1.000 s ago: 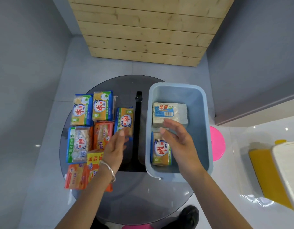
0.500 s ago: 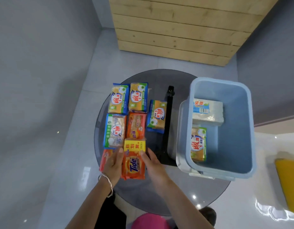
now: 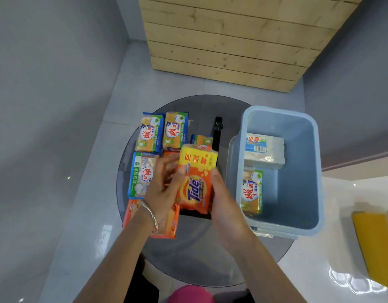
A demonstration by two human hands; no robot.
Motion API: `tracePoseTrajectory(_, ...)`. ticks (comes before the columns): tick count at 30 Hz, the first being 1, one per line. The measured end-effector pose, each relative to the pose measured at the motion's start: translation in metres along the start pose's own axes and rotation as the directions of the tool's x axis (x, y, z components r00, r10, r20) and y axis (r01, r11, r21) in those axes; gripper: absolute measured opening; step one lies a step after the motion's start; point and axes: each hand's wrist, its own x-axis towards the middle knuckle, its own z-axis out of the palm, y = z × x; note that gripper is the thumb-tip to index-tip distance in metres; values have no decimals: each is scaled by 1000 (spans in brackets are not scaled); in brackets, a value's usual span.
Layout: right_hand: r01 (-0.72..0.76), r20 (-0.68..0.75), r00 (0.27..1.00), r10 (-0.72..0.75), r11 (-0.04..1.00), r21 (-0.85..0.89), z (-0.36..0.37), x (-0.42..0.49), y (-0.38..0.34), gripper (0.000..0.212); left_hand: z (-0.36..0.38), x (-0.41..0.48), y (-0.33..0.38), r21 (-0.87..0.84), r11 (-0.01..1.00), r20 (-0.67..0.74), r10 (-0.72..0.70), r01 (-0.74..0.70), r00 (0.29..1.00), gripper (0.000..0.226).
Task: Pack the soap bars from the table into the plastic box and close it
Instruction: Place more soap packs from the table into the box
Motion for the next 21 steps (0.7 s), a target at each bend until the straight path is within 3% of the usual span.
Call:
tracePoseTrajectory(3,33,-63,998,-30,999,35,-25,-5,-35,47,19,21,39,45,999,87,20,-24,996,62)
tracePoseTrajectory(5,73,-108,992,-70,997,21,-47,-10,-55,47,42,34,61,133,989,157,50,-71,986,72)
tracePoseTrajectory(8,113,-118,985,-126,987,-116,-85,-25,-78,40,80,53,83,132,986,274,66,-106,959,64)
tracePoseTrajectory(11,144,-116,978,-171,967,-209,-126,-35,-91,41,113,70,88,166,985,374,-22,-44,927,62)
tracePoseTrajectory(15,223,-342,877,-339,915,-337,-180,-37,-79,38,156,86,71,182,983,411,-95,20,907,51)
tracePoseTrajectory(17,220,-367,851,-374,891,-397,-199,-34,-69,36,174,92,60,202,979,419,-111,27,901,44)
tracePoseTrajectory(21,191,-345,891,-296,932,-307,-222,-19,-43,35,197,100,40,325,944,426,-206,64,881,53)
